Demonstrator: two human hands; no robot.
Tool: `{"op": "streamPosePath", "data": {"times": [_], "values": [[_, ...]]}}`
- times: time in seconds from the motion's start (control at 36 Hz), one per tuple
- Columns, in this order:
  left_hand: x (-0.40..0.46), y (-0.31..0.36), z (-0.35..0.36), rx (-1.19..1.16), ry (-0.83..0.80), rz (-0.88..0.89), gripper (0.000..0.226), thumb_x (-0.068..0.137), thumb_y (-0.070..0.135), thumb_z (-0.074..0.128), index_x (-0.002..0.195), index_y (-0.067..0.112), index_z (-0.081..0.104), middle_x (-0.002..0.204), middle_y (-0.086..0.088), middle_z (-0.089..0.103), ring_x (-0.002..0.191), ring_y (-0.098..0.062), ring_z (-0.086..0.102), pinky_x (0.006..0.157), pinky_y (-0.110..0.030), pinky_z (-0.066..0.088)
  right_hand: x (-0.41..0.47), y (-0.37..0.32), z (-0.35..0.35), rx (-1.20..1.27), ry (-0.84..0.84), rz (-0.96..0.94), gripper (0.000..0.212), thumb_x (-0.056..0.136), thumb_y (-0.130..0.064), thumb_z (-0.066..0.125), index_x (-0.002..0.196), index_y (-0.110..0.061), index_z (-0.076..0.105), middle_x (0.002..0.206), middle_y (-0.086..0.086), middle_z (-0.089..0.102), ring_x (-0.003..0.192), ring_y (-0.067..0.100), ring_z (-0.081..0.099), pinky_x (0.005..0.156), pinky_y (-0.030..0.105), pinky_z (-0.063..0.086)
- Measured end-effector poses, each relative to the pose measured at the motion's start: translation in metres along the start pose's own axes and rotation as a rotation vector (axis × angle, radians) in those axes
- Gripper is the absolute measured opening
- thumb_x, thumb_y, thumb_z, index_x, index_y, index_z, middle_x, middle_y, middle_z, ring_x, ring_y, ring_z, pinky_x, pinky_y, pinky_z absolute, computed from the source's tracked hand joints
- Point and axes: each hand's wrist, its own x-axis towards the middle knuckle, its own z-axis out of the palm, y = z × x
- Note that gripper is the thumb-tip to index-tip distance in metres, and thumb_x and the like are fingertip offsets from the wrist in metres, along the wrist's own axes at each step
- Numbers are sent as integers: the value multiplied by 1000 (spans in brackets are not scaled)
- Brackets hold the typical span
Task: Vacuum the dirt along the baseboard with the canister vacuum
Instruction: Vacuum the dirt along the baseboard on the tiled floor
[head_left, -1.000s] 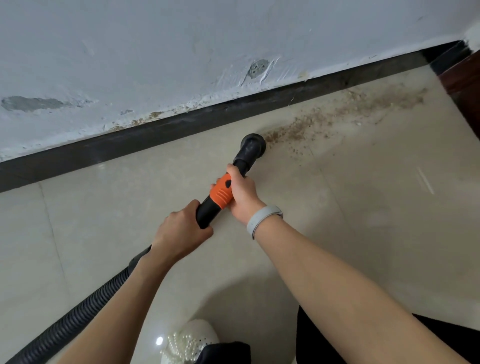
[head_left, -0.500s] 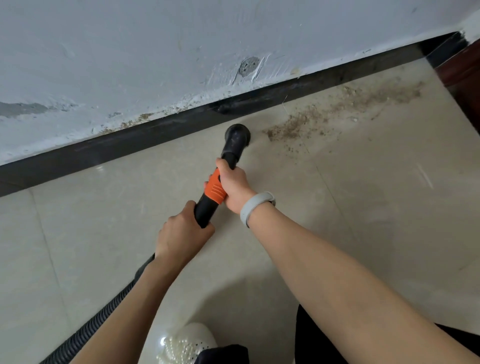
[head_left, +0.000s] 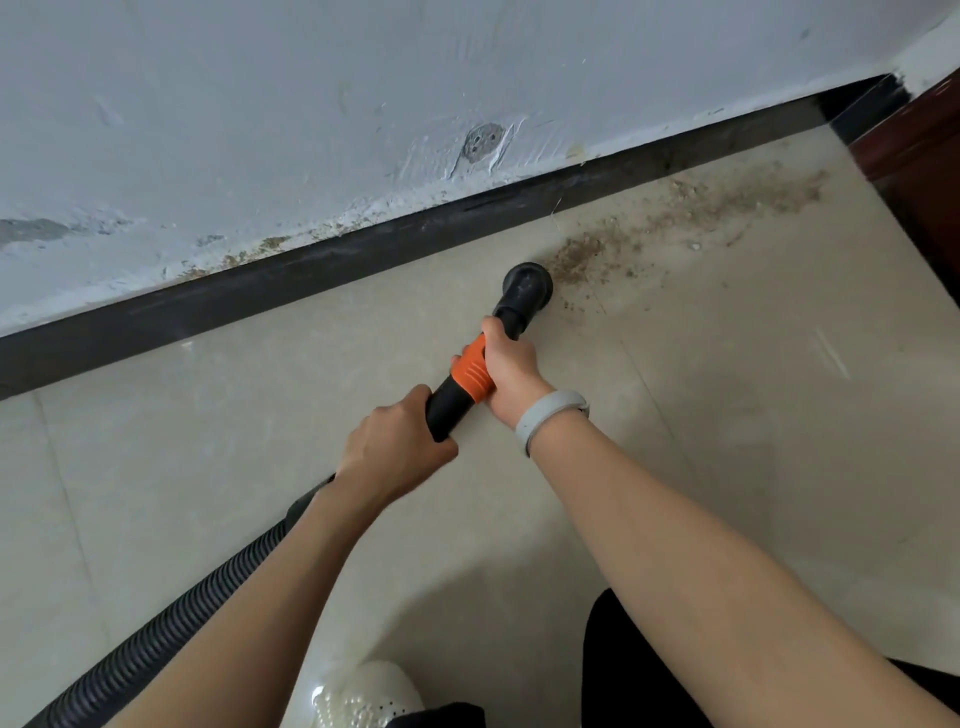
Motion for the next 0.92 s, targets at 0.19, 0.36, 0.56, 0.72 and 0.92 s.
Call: {"op": "streamPosePath", "data": {"times": [0.19, 0.36, 0.56, 0.72, 0.92], "values": [[-24, -6, 17, 58, -44, 18, 19, 80, 26, 59, 90, 22, 43, 74, -2, 57, 71, -29, 58, 55, -30, 35, -21, 26, -23, 115, 65, 29, 20, 95, -19, 54, 80, -7, 48, 65, 6, 51, 46, 15, 55, 57, 30, 54], [-24, 9, 24, 127, -128, 107, 20, 82, 27, 57, 89, 25, 39, 80, -2, 57, 75, -29, 56, 59, -30, 37, -24, 33, -52, 204, 165, 46, 17, 95, -20, 56, 95, -3, 53, 68, 6, 55, 46, 15, 58, 58, 32, 52], [-15, 32, 36, 187, -111, 144, 21, 84, 25, 54, 102, 20, 44, 91, -7, 64, 77, -30, 55, 63, -31, 39, -13, 23, -58, 162, 287, 17, 32, 95, -25, 55, 118, -4, 49, 80, 5, 53, 59, 21, 58, 60, 33, 52], [0, 34, 26, 166, -34, 94, 21, 85, 24, 54, 95, 19, 37, 83, -5, 57, 72, -30, 51, 63, -33, 40, 2, 6, -37, 77, 247, -30, 29, 95, -28, 52, 114, -6, 50, 76, 6, 54, 53, 21, 58, 48, 25, 47], [18, 29, 10, 149, 52, 18, 21, 85, 24, 55, 94, 18, 37, 74, -2, 49, 72, -31, 49, 63, -33, 37, 17, -10, -4, 63, 147, -58, 39, 93, -27, 53, 121, 0, 51, 72, 7, 52, 49, 21, 56, 52, 28, 49]]}}
